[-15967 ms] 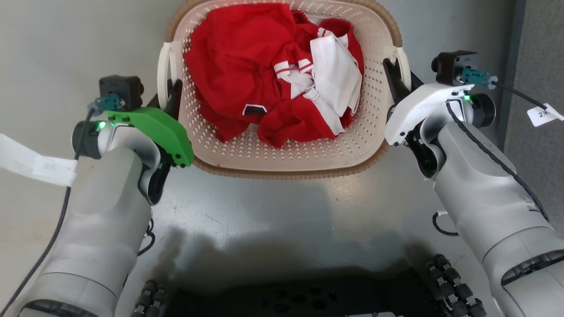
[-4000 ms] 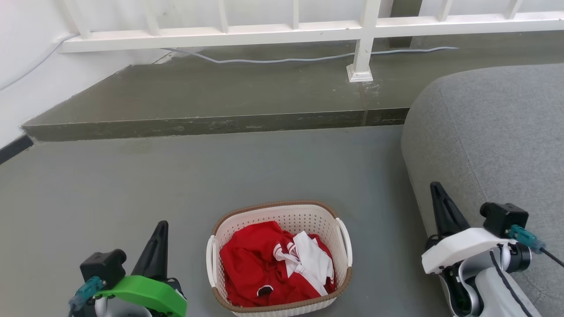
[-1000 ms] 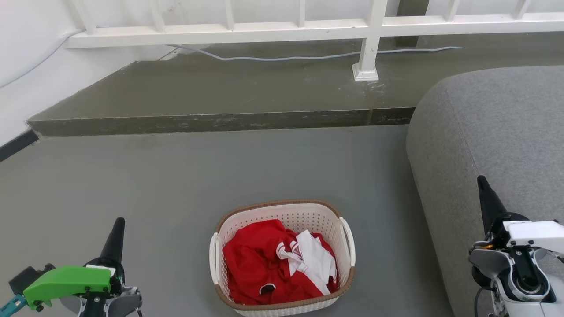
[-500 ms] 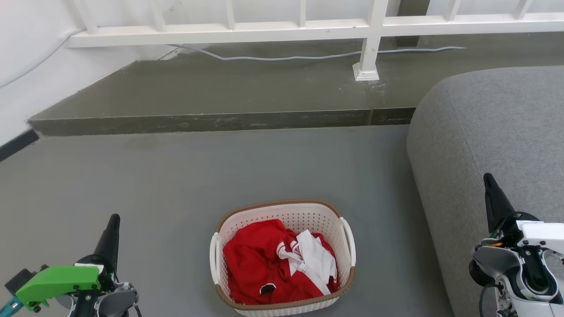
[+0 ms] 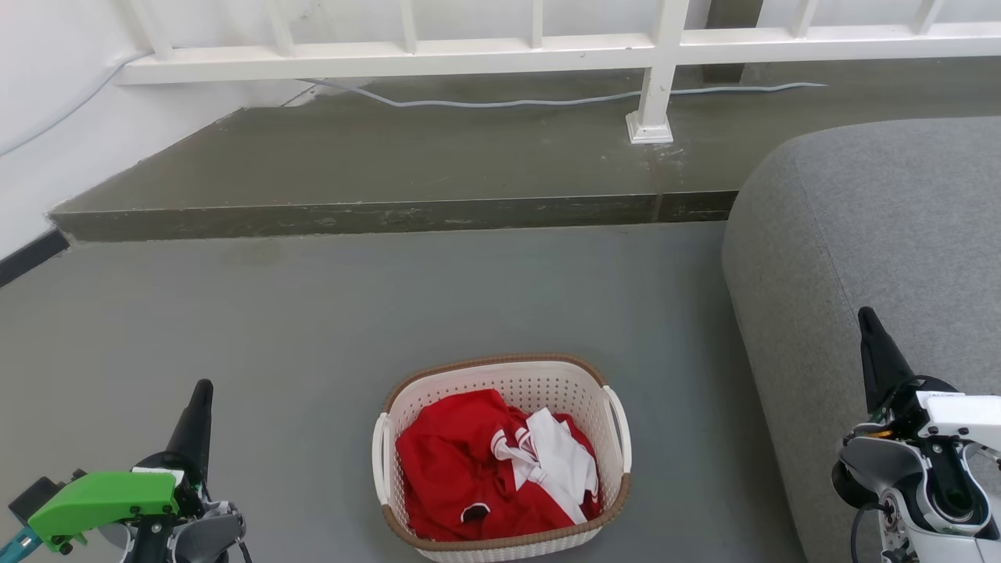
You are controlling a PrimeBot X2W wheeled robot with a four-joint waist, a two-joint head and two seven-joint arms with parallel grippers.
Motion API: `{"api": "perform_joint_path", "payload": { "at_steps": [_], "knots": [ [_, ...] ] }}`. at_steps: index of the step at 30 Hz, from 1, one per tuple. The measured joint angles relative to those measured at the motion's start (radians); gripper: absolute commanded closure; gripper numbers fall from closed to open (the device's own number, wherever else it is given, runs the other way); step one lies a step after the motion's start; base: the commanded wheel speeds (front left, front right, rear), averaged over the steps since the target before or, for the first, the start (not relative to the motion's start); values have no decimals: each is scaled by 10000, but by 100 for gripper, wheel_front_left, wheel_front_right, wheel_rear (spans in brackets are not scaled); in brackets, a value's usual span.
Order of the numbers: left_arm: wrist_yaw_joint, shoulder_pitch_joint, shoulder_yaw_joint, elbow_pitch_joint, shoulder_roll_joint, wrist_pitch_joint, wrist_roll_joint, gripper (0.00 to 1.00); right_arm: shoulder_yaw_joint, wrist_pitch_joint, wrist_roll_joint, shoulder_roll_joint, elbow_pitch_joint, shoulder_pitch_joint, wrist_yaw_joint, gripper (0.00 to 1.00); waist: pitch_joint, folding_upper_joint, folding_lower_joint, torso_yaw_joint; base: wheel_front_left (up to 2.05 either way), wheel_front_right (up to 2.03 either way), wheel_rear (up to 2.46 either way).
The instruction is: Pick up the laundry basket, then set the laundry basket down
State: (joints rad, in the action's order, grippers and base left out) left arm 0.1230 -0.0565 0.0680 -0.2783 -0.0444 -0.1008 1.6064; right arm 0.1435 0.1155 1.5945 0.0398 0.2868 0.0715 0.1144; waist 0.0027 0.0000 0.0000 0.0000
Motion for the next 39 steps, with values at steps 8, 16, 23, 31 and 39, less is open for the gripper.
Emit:
{"api": "perform_joint_path", "payload": {
  "at_steps": [8, 16, 23, 31, 39],
  "knots": [
    [0, 0, 2, 2, 2, -2, 0, 100, -2, 0, 0, 0, -6, 0, 0, 100, 1, 0, 0, 0, 0, 0, 0],
    [0, 0, 6, 4, 4, -2, 0, 100, -4, -2, 2, 0, -10, 0, 0, 100, 1, 0, 0, 0, 0, 0, 0],
    [0, 0, 8, 4, 4, -12, 0, 100, -8, -2, 17, 0, -13, 0, 0, 100, 1, 0, 0, 0, 0, 0, 0],
    [0, 0, 10, 6, 4, -12, 0, 100, -12, -2, 44, 0, -21, 0, 0, 100, 1, 0, 0, 0, 0, 0, 0],
    [0, 0, 10, 8, 6, -12, 0, 100, -15, -2, 44, 0, -31, 0, 0, 100, 1, 0, 0, 0, 0, 0, 0]
  ]
}}
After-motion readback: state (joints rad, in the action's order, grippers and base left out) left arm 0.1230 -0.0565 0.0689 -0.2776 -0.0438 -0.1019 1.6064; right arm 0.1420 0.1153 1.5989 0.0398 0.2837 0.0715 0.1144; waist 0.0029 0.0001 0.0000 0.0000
